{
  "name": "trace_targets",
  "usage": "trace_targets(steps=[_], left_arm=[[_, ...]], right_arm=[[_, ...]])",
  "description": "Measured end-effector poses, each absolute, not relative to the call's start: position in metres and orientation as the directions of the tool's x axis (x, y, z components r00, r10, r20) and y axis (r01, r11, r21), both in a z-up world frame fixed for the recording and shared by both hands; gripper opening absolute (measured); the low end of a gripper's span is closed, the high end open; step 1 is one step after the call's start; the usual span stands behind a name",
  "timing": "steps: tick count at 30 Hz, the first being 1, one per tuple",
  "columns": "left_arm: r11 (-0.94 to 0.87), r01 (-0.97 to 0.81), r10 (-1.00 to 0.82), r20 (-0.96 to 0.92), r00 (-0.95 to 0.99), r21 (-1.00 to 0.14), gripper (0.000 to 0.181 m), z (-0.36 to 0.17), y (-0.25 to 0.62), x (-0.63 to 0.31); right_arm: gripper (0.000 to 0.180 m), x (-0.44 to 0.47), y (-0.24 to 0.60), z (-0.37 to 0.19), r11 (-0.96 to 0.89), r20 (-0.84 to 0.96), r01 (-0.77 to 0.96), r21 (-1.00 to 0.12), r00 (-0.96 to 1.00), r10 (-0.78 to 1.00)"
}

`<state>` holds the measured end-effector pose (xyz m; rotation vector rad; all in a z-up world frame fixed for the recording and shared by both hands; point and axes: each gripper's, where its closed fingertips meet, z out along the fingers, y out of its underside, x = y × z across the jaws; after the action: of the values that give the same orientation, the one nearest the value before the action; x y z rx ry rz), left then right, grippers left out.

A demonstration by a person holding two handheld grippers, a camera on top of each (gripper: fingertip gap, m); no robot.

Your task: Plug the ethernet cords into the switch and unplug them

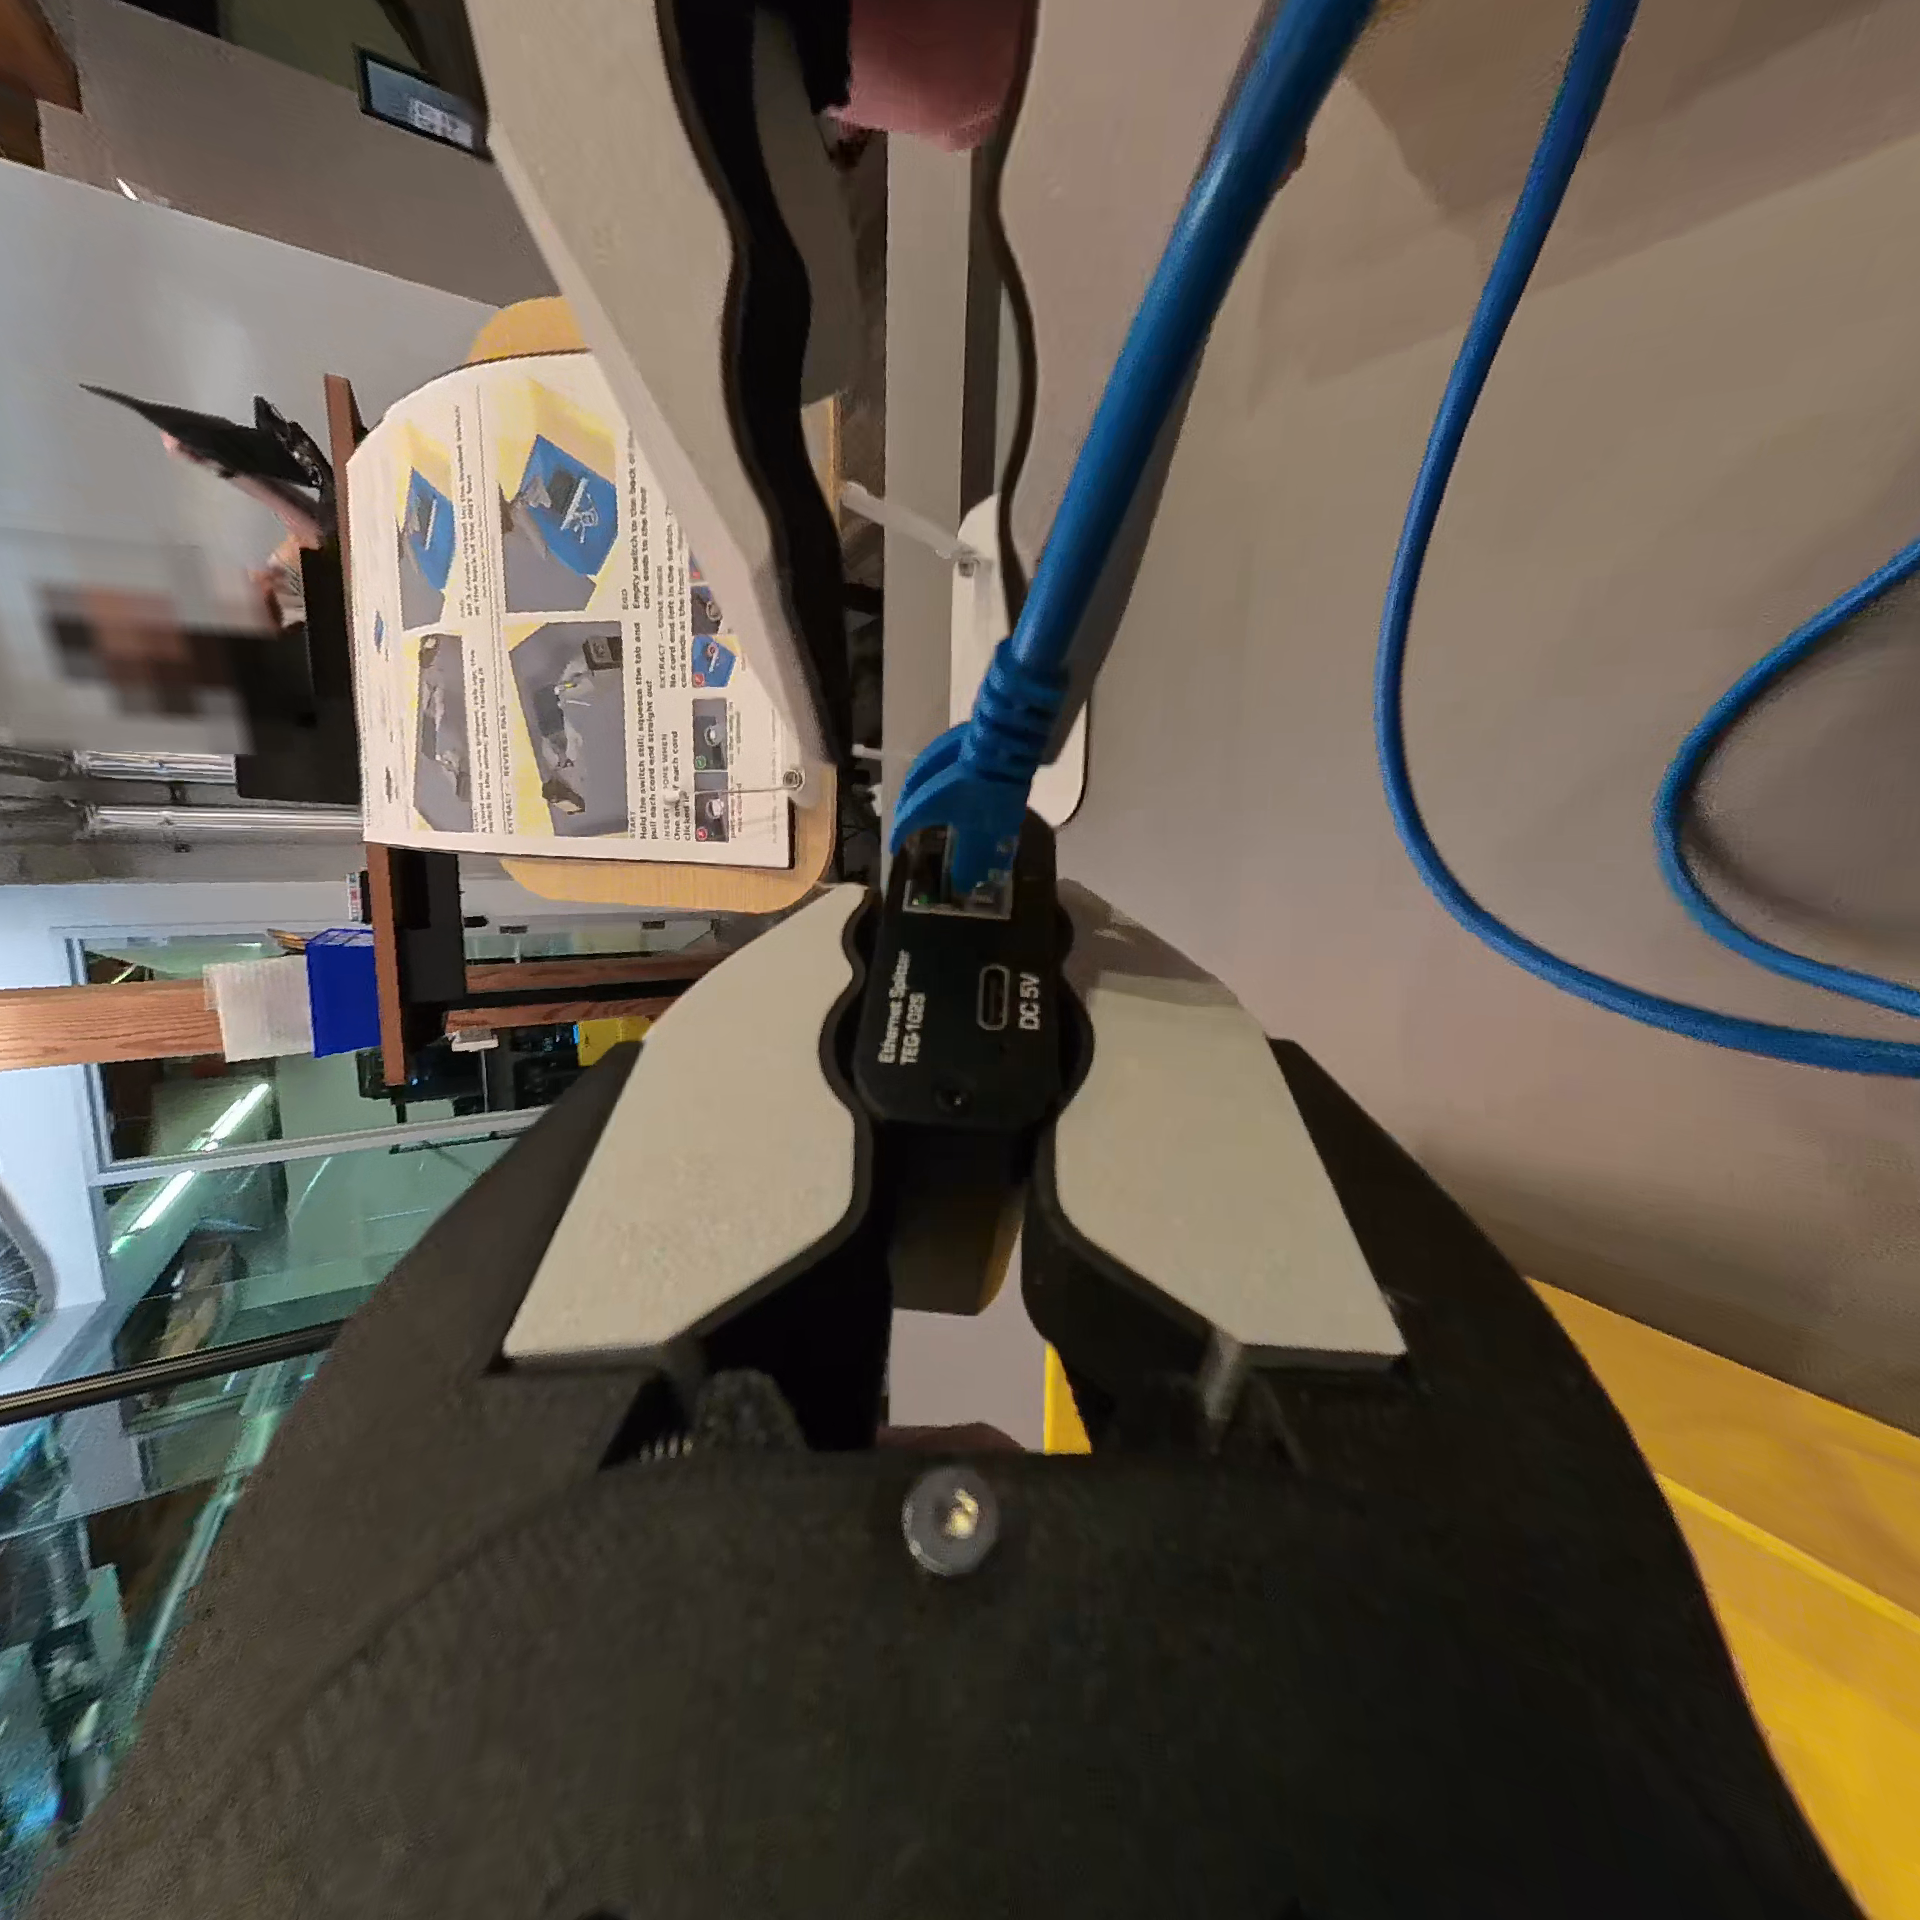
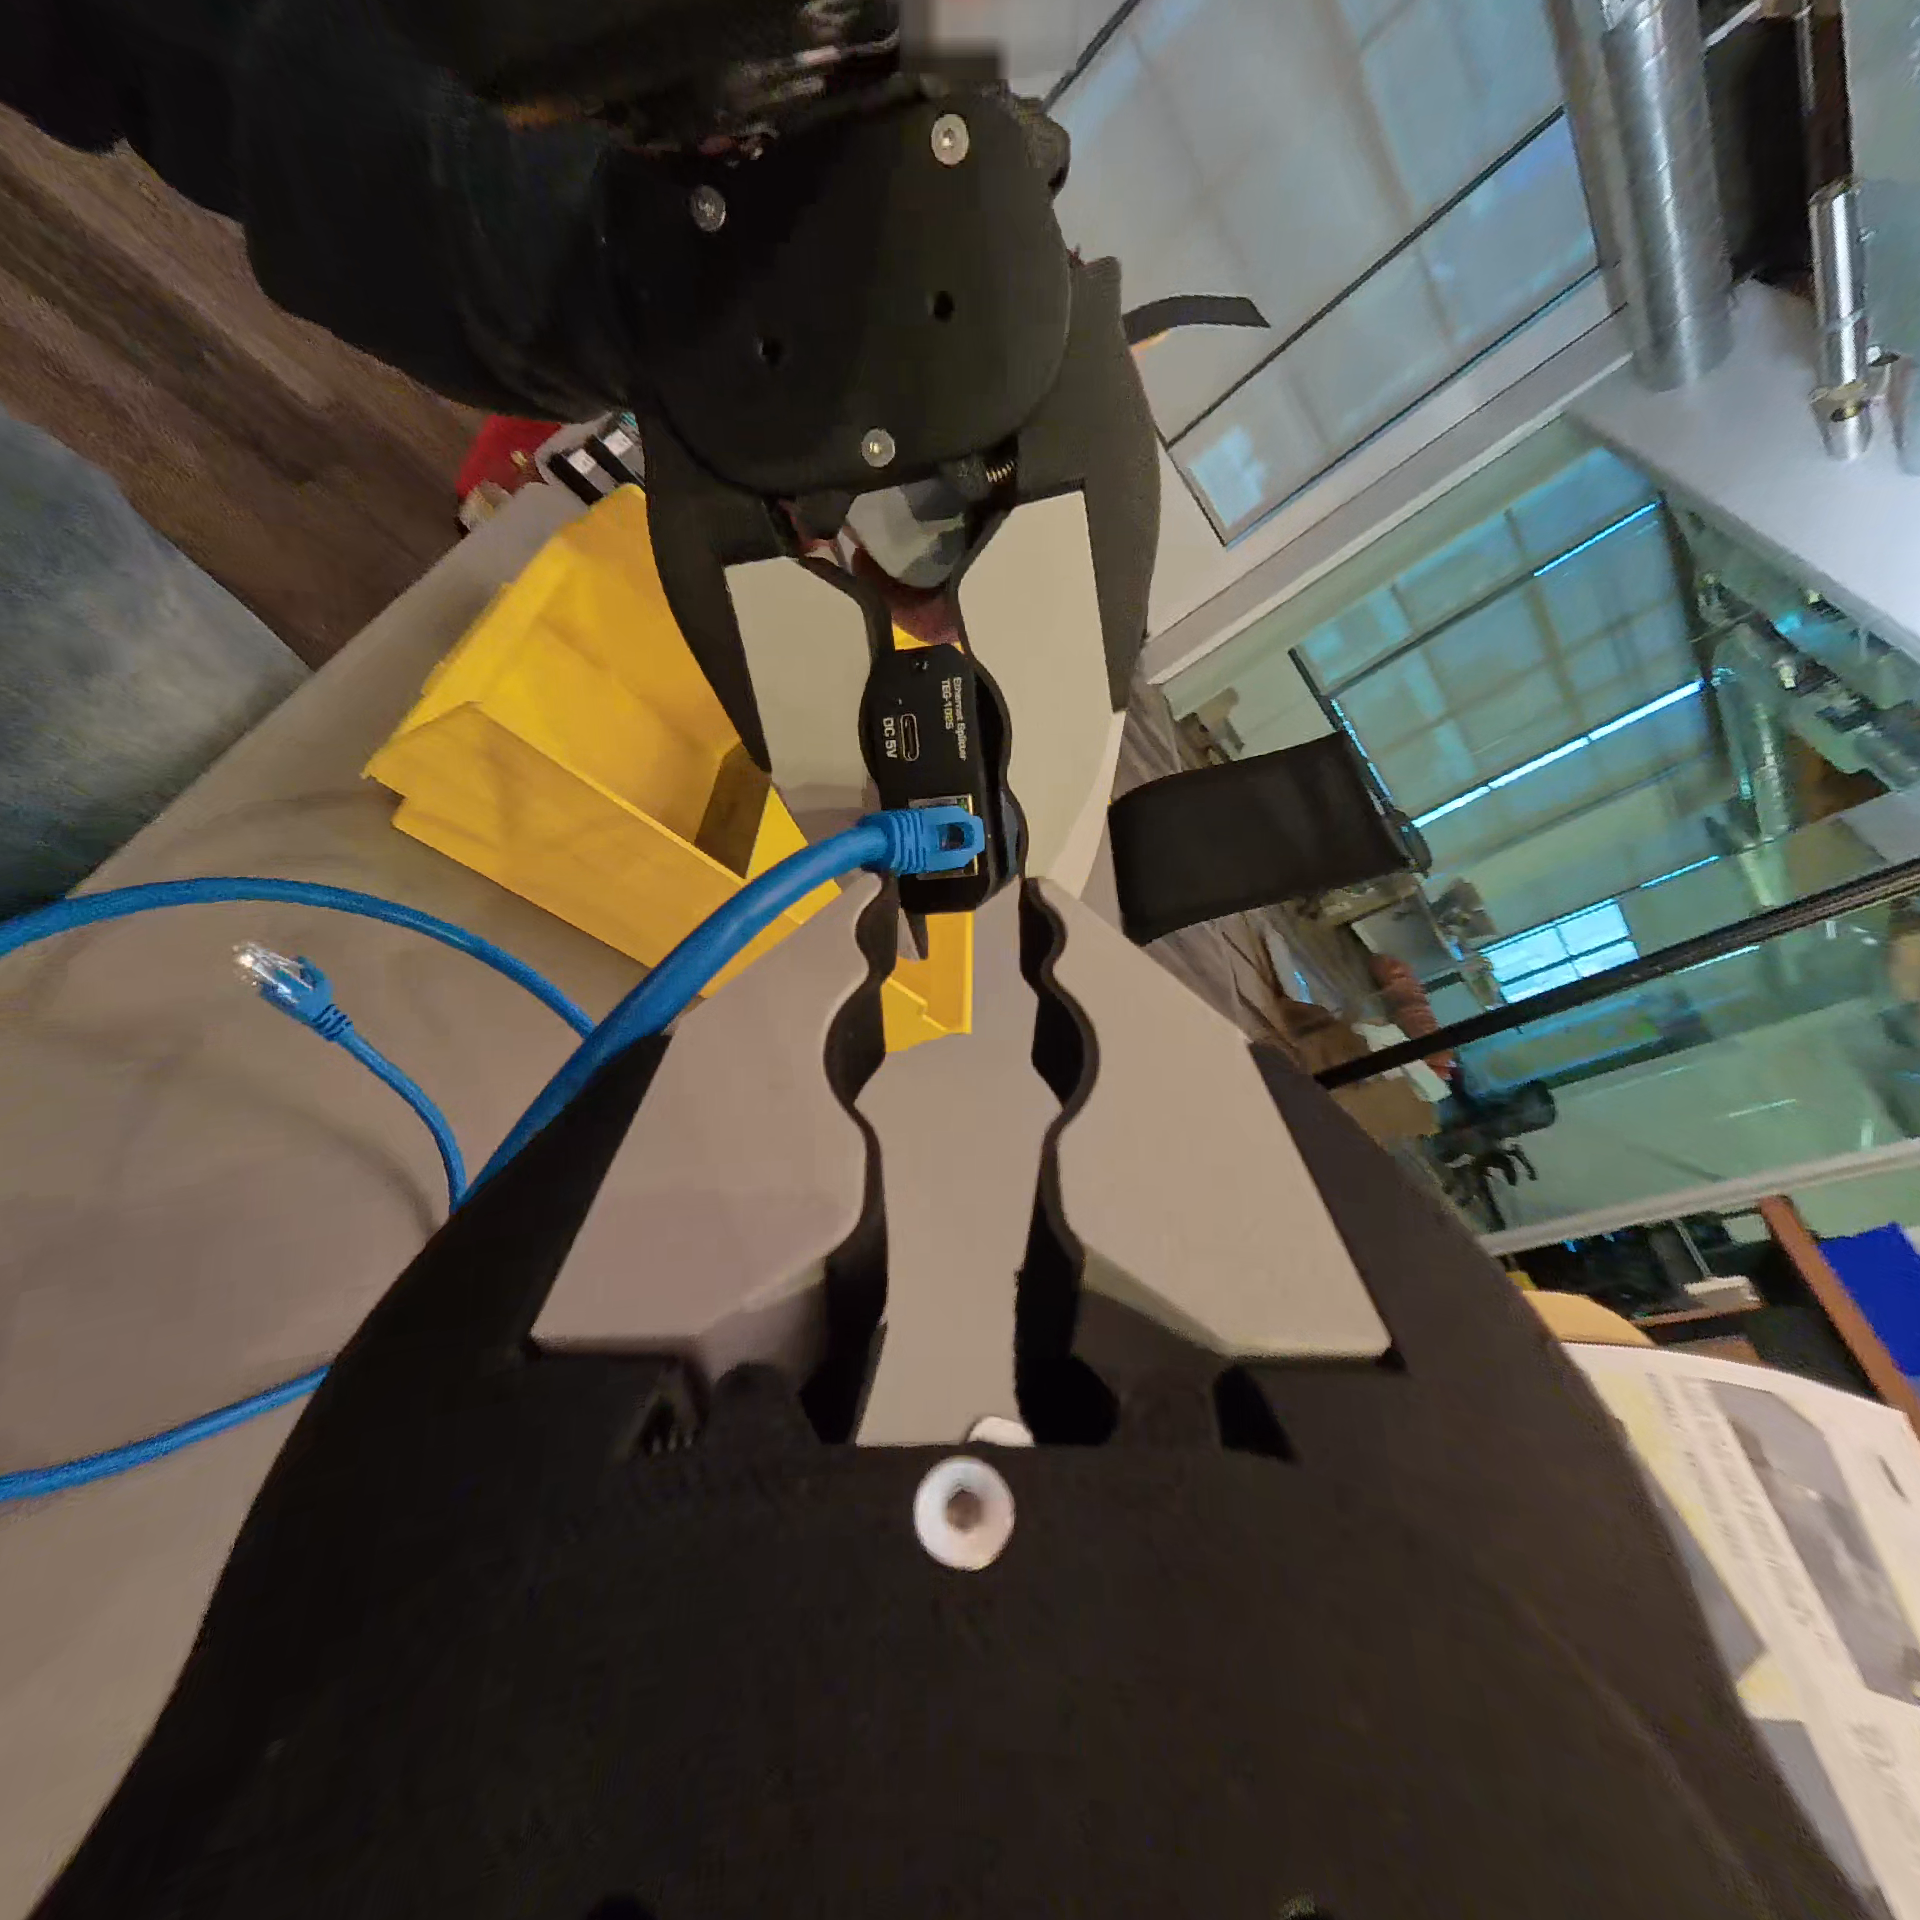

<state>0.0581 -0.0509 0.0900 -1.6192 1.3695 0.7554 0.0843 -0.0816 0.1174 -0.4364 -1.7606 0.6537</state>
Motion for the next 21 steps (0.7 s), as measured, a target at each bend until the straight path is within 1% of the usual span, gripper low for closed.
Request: trace_targets(steps=[1, 2, 5, 7, 10, 12, 13, 17, 19, 21], left_arm=[[-0.02, -0.971, -0.456, -0.862, 0.221, -0.238, 0.027, 0.091, -0.051, 0.059], [-0.018, -0.971, -0.461, -0.859, 0.221, -0.24, 0.027, 0.09, -0.052, 0.059], [0.001, -0.97, -0.471, -0.856, 0.213, -0.242, 0.027, 0.089, -0.053, 0.062], [0.011, -0.964, -0.491, -0.841, 0.227, -0.267, 0.027, 0.089, -0.054, 0.064], [0.012, -0.956, -0.508, -0.825, 0.247, -0.293, 0.027, 0.089, -0.054, 0.065], [0.012, -0.95, -0.507, -0.821, 0.263, -0.311, 0.026, 0.092, -0.054, 0.064], [0.021, -0.938, -0.527, -0.801, 0.284, -0.346, 0.026, 0.092, -0.055, 0.066], [0.053, -0.911, -0.561, -0.766, 0.313, -0.41, 0.027, 0.096, -0.057, 0.074], [0.061, -0.898, -0.577, -0.749, 0.325, -0.436, 0.027, 0.097, -0.057, 0.079], [0.066, -0.89, -0.58, -0.743, 0.334, -0.451, 0.026, 0.099, -0.057, 0.081]], right_arm=[[0.02, 0.085, -0.083, 0.118, 0.784, 0.761, -0.041, -0.62, -0.278, 0.587], [0.017, 0.085, -0.085, 0.117, 0.794, 0.767, -0.037, -0.607, -0.29, 0.572], [0.015, 0.088, -0.086, 0.116, 0.828, 0.794, -0.027, -0.56, -0.303, 0.527], [0.019, 0.088, -0.086, 0.12, 0.834, 0.802, -0.029, -0.551, -0.292, 0.521], [0.018, 0.094, -0.083, 0.127, 0.829, 0.802, -0.037, -0.558, -0.278, 0.528], [0.018, 0.101, -0.072, 0.133, 0.849, 0.823, 0.007, -0.528, -0.241, 0.514], [0.02, 0.103, -0.068, 0.135, 0.852, 0.826, 0.019, -0.523, -0.235, 0.512], [0.023, 0.102, -0.076, 0.128, 0.847, 0.812, -0.014, -0.531, -0.292, 0.505], [0.025, 0.097, -0.084, 0.123, 0.862, 0.823, -0.02, -0.507, -0.309, 0.477], [0.023, 0.094, -0.096, 0.129, 0.842, 0.815, -0.069, -0.536, -0.303, 0.494]])
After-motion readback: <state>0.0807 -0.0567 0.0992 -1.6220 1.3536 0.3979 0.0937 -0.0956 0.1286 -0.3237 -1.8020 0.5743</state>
